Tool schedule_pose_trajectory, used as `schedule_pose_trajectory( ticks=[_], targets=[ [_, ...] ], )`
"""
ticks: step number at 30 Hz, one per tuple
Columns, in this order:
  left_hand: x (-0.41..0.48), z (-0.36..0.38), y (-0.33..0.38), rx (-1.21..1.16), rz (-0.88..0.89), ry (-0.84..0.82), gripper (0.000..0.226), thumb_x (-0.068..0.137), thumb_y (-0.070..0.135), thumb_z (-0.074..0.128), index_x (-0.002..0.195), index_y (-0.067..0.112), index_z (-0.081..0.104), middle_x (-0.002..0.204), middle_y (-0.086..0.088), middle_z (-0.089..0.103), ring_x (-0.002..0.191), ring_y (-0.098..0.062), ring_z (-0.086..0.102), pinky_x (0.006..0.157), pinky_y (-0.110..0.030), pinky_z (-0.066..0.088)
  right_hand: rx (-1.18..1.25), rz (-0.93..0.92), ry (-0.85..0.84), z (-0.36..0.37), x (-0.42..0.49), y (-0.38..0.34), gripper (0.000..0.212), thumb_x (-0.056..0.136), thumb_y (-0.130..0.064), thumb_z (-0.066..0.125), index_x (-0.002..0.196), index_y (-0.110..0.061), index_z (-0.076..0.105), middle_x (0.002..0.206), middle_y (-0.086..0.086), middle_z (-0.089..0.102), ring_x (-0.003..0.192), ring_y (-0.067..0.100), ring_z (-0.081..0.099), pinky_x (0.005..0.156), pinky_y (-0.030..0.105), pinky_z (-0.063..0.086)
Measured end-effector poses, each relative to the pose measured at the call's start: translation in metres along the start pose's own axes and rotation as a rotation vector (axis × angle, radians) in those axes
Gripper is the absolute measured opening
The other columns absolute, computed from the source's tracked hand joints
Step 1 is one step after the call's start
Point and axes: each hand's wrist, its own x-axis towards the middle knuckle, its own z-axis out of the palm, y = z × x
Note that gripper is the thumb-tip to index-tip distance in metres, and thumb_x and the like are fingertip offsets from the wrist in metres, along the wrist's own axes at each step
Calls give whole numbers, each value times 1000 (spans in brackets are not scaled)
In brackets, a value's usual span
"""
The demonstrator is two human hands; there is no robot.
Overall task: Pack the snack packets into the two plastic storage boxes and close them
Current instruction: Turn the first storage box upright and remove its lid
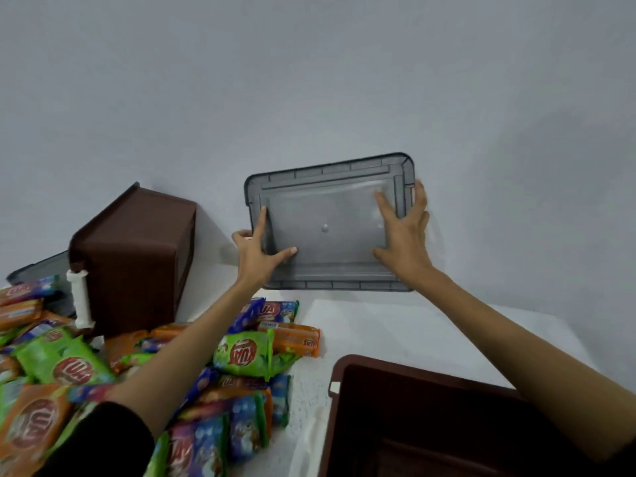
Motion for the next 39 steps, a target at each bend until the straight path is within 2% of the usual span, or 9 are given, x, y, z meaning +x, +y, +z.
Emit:
schedule_pose_trajectory(
  ticks=[7, 10, 13, 16, 21, 26, 33, 36, 39],
  targets=[
    [-2, 58, 69, 71, 197, 2, 100, 70, 25, 79, 147, 30, 15, 125, -15, 24, 100, -23, 44, 101, -30, 39, 106, 129, 112, -43, -16, 80, 101, 69, -5, 80, 147, -28, 20, 153, 16, -17, 143, 34, -2, 109, 25, 5],
    [-9, 91, 91, 91, 239, -29, 100, 71, 25, 79, 147, 31, 15, 130, -15, 22, 112, -30, 43, 101, -34, 40, 102, 207, 137, -53, -25, 112, 103, 68, -5, 80, 147, -27, 18, 153, 17, -16, 144, 33, -4, 111, 26, 3],
    [-14, 126, 101, 142, 205, -106, 104, 72, 26, 78, 148, 33, 7, 144, -17, 13, 129, -35, 28, 105, -41, 36, 81, 273, 138, -55, -34, 137, 102, 68, -4, 80, 147, -27, 18, 153, 17, -16, 144, 33, -3, 113, 29, 6],
    [-18, 153, 100, 175, 169, -200, 112, 71, 23, 79, 147, 36, -3, 146, -20, 8, 133, -38, 18, 106, -47, 32, 65, 326, 104, -54, -39, 154, 103, 70, -3, 78, 147, -29, 16, 153, 16, -18, 144, 34, -3, 115, 33, 11],
    [-32, 177, 91, 206, 160, -274, 119, 69, 20, 81, 145, 36, -10, 131, -20, 19, 121, -38, 30, 100, -47, 38, -3, 394, 75, -49, -43, 176, 100, 74, 3, 72, 147, -33, 14, 154, 14, -17, 143, 35, 4, 114, 36, 21],
    [-34, 185, 85, 274, 204, -277, 122, 68, 25, 81, 142, 38, -16, 130, -19, 21, 115, -38, 38, 92, -47, 46, -98, 405, 73, -42, -47, 188, 99, 77, 11, 65, 147, -35, 12, 154, 15, -16, 141, 38, 9, 109, 40, 32],
    [-30, 178, 83, 322, 253, -277, 116, 71, 28, 79, 146, 32, -9, 147, -19, 3, 130, -40, 27, 99, -50, 43, -237, 424, 79, -39, -44, 187, 97, 78, -2, 70, 148, -33, 10, 152, 25, -8, 141, 41, 6, 114, 46, 19],
    [-29, 163, 86, 276, 240, -253, 102, 73, 31, 77, 148, 30, 6, 150, -15, -1, 135, -37, 22, 100, -48, 42, -216, 381, 123, -46, -43, 178, 88, 78, -10, 71, 147, -30, 21, 152, 26, -4, 141, 41, 4, 116, 47, 13],
    [-30, 136, 88, 219, 292, -211, 82, 79, 32, 72, 144, 23, 23, 148, -12, 10, 134, -30, 26, 99, -42, 43, -146, 286, 195, -49, -39, 161, 73, 79, -12, 70, 142, -23, 35, 152, 25, 7, 140, 42, 10, 115, 48, 17]
  ],
)
